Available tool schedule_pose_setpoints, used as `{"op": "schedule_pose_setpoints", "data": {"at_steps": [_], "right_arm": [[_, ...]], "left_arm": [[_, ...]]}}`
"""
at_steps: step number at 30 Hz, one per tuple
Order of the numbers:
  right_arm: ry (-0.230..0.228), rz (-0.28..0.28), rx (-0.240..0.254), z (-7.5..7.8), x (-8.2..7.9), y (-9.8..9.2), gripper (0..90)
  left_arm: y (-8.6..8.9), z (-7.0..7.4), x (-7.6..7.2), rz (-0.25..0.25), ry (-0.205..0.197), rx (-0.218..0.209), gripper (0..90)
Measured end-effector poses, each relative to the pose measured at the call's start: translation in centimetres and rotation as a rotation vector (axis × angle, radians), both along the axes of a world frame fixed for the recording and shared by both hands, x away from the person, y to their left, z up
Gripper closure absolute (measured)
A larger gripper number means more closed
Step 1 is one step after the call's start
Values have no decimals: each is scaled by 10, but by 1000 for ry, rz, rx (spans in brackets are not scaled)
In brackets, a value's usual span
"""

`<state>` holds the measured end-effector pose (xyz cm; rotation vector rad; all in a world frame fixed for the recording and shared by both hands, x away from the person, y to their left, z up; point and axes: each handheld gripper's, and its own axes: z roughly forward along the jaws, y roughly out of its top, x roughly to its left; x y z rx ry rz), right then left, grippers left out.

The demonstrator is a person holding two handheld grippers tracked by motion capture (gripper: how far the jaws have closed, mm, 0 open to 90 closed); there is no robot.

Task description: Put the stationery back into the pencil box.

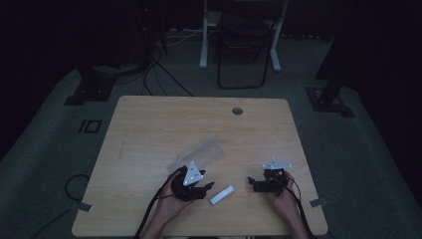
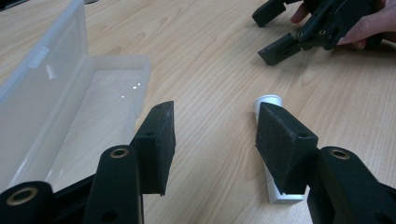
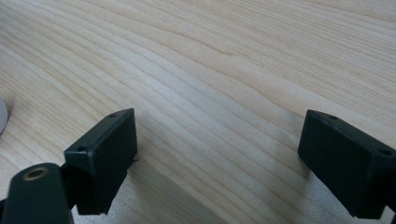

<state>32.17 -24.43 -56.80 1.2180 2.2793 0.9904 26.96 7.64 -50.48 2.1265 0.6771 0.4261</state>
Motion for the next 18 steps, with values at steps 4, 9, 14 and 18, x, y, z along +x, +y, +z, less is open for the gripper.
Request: {"op": "schedule_pose_setpoints", "data": {"at_steps": [4,9,14,18], "right_arm": [[0,1,0,0,0,0,116],[0,0,0,0,0,0,117],[0,0,-1,0,0,0,117],[0,0,0,0,0,0,117]], "left_arm": [[-1,-1,-1,-4,2,-1,477],[-4,-3,-2,-12,9,4,472],[-6,-4,-4,-19,11,0,471],[-9,-6,-6,-24,14,2,471]]}}
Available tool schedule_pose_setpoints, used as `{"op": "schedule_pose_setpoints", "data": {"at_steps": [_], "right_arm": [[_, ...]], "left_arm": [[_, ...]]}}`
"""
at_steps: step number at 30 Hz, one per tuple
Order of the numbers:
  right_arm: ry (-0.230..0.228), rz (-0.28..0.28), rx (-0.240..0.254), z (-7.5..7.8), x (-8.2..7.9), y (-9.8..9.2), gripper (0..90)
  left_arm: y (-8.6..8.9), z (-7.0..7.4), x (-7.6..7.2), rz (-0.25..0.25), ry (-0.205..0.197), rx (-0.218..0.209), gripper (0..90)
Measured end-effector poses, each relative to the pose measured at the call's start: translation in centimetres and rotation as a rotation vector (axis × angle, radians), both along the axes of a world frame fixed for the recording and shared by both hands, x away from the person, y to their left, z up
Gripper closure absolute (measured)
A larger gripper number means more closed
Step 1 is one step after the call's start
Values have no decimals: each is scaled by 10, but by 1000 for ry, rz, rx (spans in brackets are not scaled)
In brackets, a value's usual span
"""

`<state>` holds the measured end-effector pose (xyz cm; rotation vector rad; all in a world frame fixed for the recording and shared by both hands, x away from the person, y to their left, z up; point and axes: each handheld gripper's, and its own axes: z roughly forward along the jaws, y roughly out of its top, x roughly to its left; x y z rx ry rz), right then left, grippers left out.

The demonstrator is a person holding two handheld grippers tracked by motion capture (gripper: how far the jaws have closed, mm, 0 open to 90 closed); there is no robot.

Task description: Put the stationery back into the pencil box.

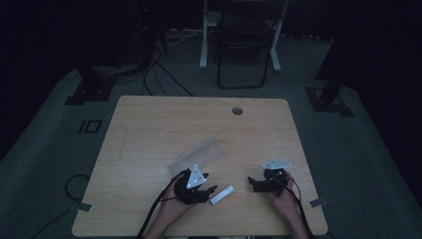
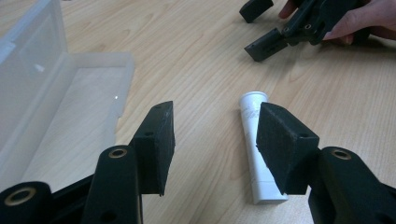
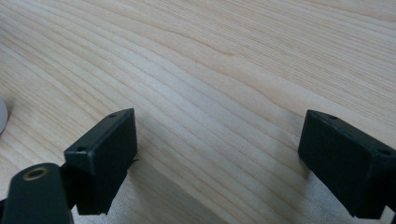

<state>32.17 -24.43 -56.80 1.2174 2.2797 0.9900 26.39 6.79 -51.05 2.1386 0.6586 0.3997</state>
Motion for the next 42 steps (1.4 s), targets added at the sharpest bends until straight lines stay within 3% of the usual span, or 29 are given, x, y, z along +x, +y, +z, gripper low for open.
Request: {"op": "schedule_pose_setpoints", "data": {"at_steps": [8,27,42], "right_arm": [[0,0,0,0,0,0,117],[0,0,0,0,0,0,117],[0,0,0,0,0,0,117]], "left_arm": [[-5,-5,-2,-9,9,1,471],[-23,-27,-8,-60,55,58,495],[-32,-40,-8,-77,85,97,566]]}}
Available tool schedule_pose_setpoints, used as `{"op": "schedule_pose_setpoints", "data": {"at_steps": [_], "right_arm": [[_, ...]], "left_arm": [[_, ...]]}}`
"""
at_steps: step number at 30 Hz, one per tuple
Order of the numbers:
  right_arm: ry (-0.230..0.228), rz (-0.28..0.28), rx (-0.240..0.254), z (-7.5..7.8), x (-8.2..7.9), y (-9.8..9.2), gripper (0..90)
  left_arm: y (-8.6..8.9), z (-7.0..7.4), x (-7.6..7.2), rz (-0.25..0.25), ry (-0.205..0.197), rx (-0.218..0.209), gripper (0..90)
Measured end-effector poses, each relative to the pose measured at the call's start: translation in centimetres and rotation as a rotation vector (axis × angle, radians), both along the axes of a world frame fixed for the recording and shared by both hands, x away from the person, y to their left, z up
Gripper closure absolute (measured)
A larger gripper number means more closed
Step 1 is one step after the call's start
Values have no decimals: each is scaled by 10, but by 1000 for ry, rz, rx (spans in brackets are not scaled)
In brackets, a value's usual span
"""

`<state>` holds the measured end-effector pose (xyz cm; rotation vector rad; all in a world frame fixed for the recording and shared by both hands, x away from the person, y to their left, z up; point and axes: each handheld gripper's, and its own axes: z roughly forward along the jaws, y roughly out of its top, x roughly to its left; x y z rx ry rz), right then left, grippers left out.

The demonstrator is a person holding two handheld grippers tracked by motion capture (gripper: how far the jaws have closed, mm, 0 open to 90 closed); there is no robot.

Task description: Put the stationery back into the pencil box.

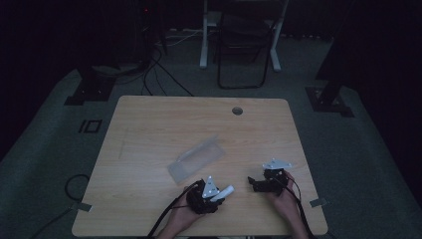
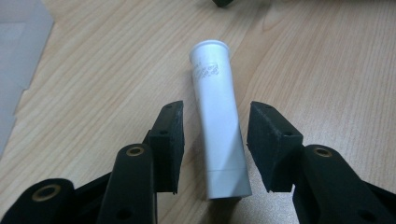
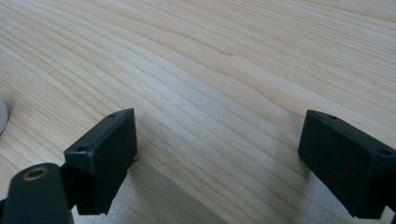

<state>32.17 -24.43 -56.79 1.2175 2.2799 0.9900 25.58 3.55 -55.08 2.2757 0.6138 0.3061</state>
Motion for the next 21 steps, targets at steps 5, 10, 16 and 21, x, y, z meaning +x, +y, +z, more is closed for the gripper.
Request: {"op": "schedule_pose_setpoints", "data": {"at_steps": [5,10,16,21], "right_arm": [[0,0,0,0,0,0,117],[0,0,0,0,0,0,117],[0,0,0,0,0,0,117],[0,0,0,0,0,0,117]], "left_arm": [[-2,-3,0,5,-1,19,592],[-3,-6,1,5,3,27,628],[-4,-6,2,4,13,20,640],[-4,-7,3,-4,15,17,656]]}}
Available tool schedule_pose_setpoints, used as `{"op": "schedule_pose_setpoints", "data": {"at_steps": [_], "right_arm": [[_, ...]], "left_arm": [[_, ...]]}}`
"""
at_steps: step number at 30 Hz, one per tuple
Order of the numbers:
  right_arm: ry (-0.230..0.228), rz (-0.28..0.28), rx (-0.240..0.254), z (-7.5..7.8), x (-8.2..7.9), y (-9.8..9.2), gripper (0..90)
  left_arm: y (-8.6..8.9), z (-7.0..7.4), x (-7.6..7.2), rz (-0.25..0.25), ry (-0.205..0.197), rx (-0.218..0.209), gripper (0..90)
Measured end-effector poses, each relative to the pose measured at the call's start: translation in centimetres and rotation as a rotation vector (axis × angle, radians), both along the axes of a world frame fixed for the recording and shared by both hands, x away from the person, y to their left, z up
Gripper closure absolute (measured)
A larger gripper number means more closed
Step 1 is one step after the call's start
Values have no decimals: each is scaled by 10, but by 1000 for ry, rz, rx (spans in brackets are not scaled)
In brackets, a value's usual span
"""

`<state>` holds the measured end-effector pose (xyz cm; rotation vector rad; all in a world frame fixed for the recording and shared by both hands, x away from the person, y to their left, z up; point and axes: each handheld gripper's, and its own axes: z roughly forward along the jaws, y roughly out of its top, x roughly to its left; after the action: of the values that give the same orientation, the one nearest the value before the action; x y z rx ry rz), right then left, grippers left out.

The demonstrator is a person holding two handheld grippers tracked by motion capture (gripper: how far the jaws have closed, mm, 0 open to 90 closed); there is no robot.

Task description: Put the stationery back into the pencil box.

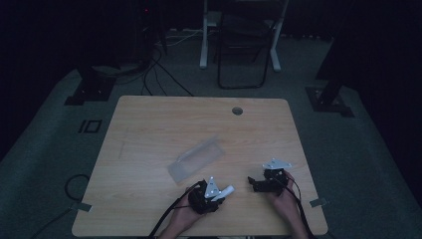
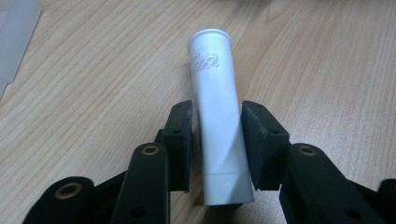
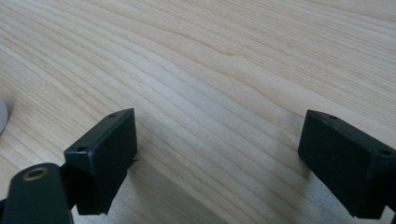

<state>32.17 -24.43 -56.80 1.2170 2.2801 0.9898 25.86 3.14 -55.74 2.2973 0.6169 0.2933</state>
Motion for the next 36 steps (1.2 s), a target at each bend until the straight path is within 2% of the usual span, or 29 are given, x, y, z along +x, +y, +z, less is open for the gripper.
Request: {"op": "schedule_pose_setpoints", "data": {"at_steps": [5,23,36], "right_arm": [[0,0,0,0,0,0,117],[0,-1,1,0,0,0,116],[0,0,0,0,0,0,117]], "left_arm": [[1,0,1,2,4,-5,700],[1,0,-2,-5,-31,3,708],[4,10,-3,-6,-57,-4,708]]}}
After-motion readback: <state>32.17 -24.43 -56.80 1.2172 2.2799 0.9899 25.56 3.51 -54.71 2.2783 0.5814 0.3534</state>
